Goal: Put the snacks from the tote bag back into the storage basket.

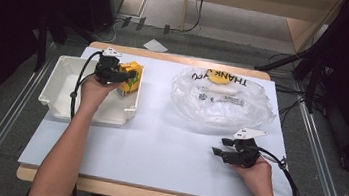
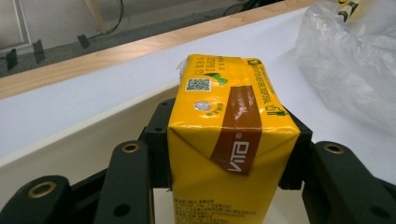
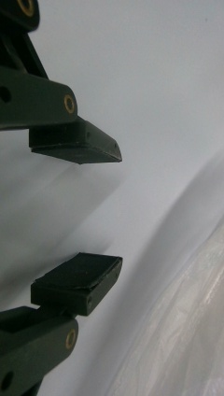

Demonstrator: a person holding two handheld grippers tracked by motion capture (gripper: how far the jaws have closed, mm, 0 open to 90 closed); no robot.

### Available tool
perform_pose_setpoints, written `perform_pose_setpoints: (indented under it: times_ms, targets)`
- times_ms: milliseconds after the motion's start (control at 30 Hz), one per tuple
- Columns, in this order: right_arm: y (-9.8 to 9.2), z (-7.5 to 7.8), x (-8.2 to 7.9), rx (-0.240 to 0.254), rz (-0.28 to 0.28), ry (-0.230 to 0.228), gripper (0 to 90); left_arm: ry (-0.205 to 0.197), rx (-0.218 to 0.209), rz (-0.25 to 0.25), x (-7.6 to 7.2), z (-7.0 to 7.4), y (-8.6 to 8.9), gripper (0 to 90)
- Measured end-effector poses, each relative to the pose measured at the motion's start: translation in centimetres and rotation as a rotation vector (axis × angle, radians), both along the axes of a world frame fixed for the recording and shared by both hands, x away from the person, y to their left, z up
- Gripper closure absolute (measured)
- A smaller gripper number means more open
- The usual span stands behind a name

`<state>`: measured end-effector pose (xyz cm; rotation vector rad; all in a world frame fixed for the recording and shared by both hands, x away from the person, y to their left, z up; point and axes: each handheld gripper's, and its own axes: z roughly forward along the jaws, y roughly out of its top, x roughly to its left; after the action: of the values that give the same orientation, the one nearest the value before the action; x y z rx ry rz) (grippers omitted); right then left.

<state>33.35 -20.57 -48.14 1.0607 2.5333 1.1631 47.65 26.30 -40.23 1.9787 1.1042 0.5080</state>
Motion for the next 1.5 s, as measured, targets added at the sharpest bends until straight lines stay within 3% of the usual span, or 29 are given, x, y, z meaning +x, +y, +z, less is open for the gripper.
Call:
perform_pose_setpoints:
  times_ms: [67,233,433,767,967,1100,1333,1500]
  targets:
    - [0.0,0.0,0.0,-0.001,-0.001,-0.001,44.2,0.002,0.018,-0.007,-0.4,0.0,0.1,51.7]
    - [0.0,0.0,0.0,-0.003,0.000,-0.003,44.1,0.027,-0.020,-0.001,-0.8,-0.4,1.1,51.3]
    - [0.0,0.0,0.0,-0.003,0.002,-0.002,44.2,0.064,0.002,-0.017,-0.9,-0.5,1.1,48.6]
    - [0.0,0.0,0.0,-0.003,0.004,-0.003,44.1,0.088,0.006,-0.023,-0.9,-0.5,1.0,45.7]
    - [0.0,0.0,0.0,-0.002,0.003,-0.002,43.7,0.087,-0.022,-0.024,-1.1,0.0,1.0,43.5]
    - [0.0,0.0,0.0,-0.001,0.003,-0.001,43.3,0.126,-0.057,-0.010,-1.1,0.7,1.2,40.1]
    - [0.0,0.0,0.0,0.002,0.005,0.002,42.7,0.117,-0.040,0.006,-1.7,1.5,1.4,40.3]
    - [0.0,0.0,0.0,0.003,0.005,0.002,42.4,0.108,-0.075,0.014,-2.1,2.2,1.9,40.9]
